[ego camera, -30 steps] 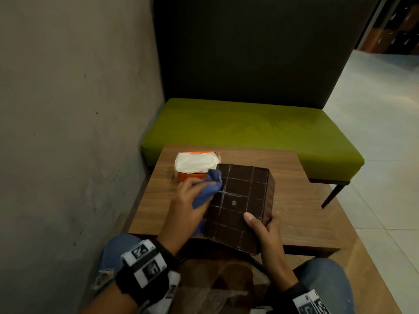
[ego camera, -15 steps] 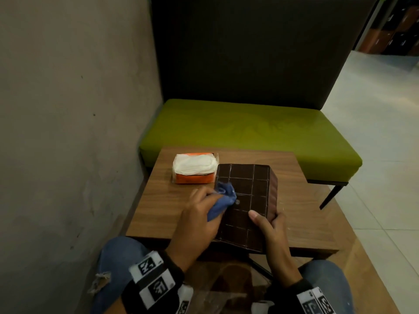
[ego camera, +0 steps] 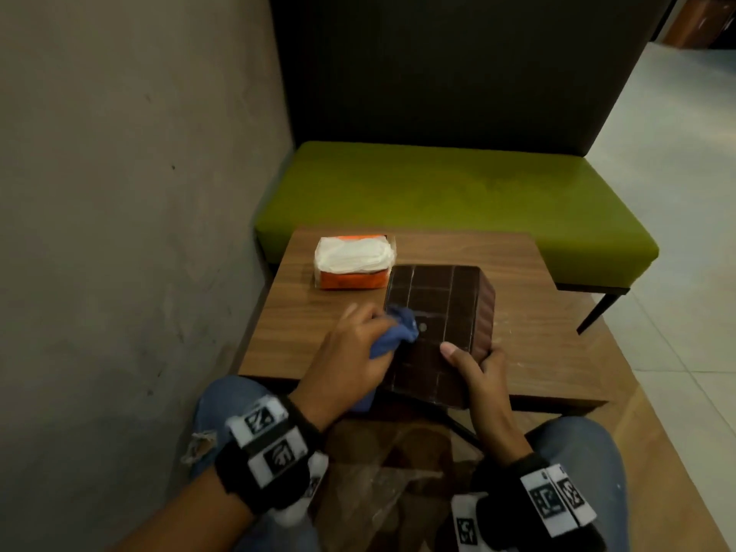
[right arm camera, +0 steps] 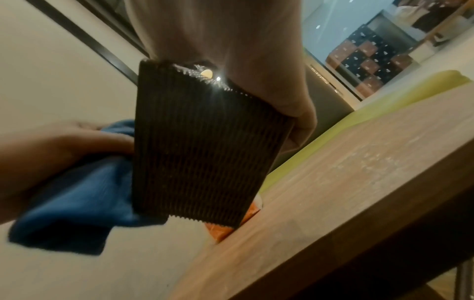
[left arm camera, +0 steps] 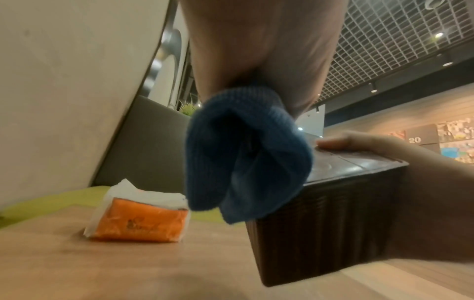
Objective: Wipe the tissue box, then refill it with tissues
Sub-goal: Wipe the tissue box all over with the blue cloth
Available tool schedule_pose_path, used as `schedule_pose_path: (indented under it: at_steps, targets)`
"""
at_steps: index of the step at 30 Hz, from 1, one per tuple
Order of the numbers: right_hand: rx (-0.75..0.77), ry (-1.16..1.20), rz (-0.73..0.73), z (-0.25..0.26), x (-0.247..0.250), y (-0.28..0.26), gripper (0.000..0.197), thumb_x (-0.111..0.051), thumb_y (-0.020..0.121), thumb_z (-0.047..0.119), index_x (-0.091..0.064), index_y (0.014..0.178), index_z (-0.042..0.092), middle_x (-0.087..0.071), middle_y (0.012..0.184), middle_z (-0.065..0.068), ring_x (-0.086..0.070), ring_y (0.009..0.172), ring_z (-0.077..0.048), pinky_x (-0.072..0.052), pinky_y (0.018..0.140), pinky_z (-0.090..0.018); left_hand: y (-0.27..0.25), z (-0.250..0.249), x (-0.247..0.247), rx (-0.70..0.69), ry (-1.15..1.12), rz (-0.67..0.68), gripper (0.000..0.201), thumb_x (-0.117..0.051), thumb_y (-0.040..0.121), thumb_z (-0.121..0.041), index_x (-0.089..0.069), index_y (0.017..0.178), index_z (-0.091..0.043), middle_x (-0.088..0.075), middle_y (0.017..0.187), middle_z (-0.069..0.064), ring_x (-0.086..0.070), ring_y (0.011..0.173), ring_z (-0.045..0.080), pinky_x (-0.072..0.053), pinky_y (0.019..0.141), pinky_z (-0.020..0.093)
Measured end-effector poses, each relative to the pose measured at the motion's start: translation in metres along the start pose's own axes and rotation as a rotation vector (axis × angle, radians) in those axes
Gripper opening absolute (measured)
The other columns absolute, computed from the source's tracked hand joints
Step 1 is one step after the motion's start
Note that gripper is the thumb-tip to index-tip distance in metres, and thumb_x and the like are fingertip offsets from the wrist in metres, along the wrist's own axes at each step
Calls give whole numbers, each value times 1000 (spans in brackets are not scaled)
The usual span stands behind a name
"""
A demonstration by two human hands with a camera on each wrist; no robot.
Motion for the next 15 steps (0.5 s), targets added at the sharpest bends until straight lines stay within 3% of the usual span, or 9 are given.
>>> schedule_pose_path:
  at_steps: [2,4,7,10,15]
  targets:
    - [8,-13,3,1,-5,1,87,-77,55,53,-35,124,21,-51,124,-5,-60,109,-23,-54,90,-47,19,2,13,19,37,-92,22,-65,83,-8,-70,102,-15,-57,95,2,-52,93,17,-44,78,31]
    - [14,-9,-13,7,-7,5,85,-77,54,54,-38,121,21,-52,124,-5,-61,109,-24,-54,91,-49,26,-3,20,10,11,-168,20,-64,84,-8,-70,103,-14,-57,95,4,-53,94,17,-44,80,30]
    - [14,49,-41,19,-1,10,77,-77,56,48,-40,116,18,-56,119,-7,-64,104,-25,-56,86,-47,4,-18,9,-66,12,-97,27,-65,83,-5,-69,106,-17,-57,96,3,-52,94,17,-43,80,25]
    - [37,8,-40,24,1,9,85,-76,57,50,-36,123,16,-55,120,-6,-63,104,-22,-56,85,-43,-8,-19,5,-91,-14,-31,27,-64,82,-5,-70,104,-19,-57,96,1,-51,94,15,-41,80,21]
    - [15,-13,-9,22,-13,1,85,-76,51,52,-35,118,18,-53,119,-5,-63,105,-23,-56,85,-42,27,-3,28,6,3,-245,19,-63,83,-7,-69,101,-5,-57,96,10,-56,93,25,-48,80,41]
Point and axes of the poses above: each hand's wrist, its own y-axis towards the middle knuckle, its own x-axis out of the back of the hand, z = x × y, the point moved 8 cm from there along y, towards the middle knuckle
